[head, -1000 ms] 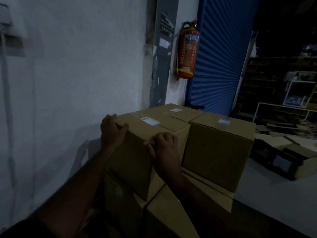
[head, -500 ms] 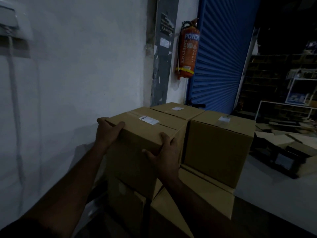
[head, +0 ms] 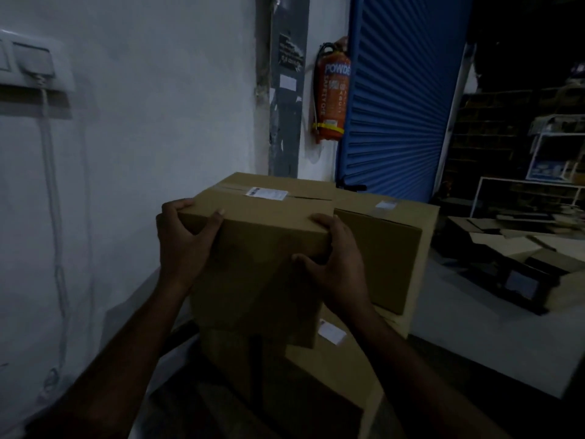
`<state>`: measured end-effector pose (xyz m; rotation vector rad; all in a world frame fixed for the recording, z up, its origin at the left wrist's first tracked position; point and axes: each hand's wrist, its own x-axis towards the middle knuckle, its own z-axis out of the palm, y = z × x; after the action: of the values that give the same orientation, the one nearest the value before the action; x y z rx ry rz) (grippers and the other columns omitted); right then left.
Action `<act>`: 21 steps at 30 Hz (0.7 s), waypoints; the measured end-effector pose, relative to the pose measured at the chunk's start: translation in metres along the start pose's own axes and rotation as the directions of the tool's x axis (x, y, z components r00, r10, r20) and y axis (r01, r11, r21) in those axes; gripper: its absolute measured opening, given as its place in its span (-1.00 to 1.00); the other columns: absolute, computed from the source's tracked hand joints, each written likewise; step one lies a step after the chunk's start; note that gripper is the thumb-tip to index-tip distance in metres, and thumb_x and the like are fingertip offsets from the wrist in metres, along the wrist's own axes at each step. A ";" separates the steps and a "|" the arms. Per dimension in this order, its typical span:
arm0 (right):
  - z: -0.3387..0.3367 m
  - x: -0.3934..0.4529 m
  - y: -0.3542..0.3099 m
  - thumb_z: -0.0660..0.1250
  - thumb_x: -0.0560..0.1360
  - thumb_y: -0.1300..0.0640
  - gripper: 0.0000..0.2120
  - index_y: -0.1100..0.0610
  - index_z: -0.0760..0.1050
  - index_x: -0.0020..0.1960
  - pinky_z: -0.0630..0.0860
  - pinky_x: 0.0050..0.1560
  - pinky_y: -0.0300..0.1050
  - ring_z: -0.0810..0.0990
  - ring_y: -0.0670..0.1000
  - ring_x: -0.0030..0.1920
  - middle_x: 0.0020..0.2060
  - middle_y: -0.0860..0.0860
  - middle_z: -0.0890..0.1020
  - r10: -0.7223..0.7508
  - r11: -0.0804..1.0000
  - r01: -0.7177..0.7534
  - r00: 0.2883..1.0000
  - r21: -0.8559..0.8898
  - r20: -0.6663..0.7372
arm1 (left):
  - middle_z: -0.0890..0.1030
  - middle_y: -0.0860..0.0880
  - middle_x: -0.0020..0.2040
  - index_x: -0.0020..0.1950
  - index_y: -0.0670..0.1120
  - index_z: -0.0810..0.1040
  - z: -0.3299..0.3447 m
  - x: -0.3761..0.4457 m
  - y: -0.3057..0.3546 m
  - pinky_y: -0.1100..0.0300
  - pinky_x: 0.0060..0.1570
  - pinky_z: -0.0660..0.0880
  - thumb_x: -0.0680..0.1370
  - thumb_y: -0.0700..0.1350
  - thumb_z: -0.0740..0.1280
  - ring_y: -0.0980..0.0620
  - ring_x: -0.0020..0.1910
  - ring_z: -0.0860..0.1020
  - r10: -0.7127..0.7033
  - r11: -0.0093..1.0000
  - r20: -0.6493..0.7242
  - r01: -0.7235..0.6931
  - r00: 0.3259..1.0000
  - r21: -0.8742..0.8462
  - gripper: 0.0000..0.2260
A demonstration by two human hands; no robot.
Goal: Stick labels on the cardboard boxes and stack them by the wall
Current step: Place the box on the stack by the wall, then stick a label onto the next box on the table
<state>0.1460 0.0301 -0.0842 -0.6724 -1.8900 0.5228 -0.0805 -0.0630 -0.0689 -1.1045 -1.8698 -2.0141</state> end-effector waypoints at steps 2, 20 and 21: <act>-0.036 -0.020 0.004 0.54 0.34 0.01 -0.31 -0.10 0.33 0.39 0.54 0.23 0.03 0.41 -0.08 0.32 0.38 -0.10 0.38 0.014 1.000 -0.013 1.000 0.007 -0.020 | 0.37 -0.02 0.29 0.34 -0.04 0.39 0.008 -0.028 0.023 0.10 0.18 0.42 0.48 0.10 0.49 0.03 0.27 0.37 0.019 1.000 0.027 -0.019 0.999 -0.010 -0.47; -0.352 -0.268 0.063 0.55 0.34 0.17 -0.35 -0.09 0.34 0.33 0.38 0.22 -0.37 0.26 -0.28 0.35 0.40 -0.17 0.32 0.272 0.924 -0.326 0.928 -0.203 -0.254 | 0.34 -0.02 0.39 0.32 0.02 0.35 0.145 -0.347 0.171 0.24 0.09 0.46 0.25 0.13 0.58 0.04 0.34 0.36 0.027 0.974 0.470 0.083 0.882 -0.212 -0.26; -0.364 -0.282 0.067 0.55 0.34 0.16 -0.34 -0.10 0.34 0.32 0.35 0.23 -0.38 0.24 -0.27 0.37 0.42 -0.17 0.30 0.289 0.912 -0.349 0.920 -0.217 -0.266 | 0.34 0.01 0.37 0.30 0.06 0.35 0.153 -0.363 0.171 0.13 0.13 0.50 0.24 0.16 0.59 0.03 0.34 0.37 0.022 0.974 0.497 0.095 0.868 -0.208 -0.27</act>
<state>0.5875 -0.0850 -0.1770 -1.1827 -1.6501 0.3829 0.3369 -0.0808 -0.1687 -1.8135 -1.9104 -2.1544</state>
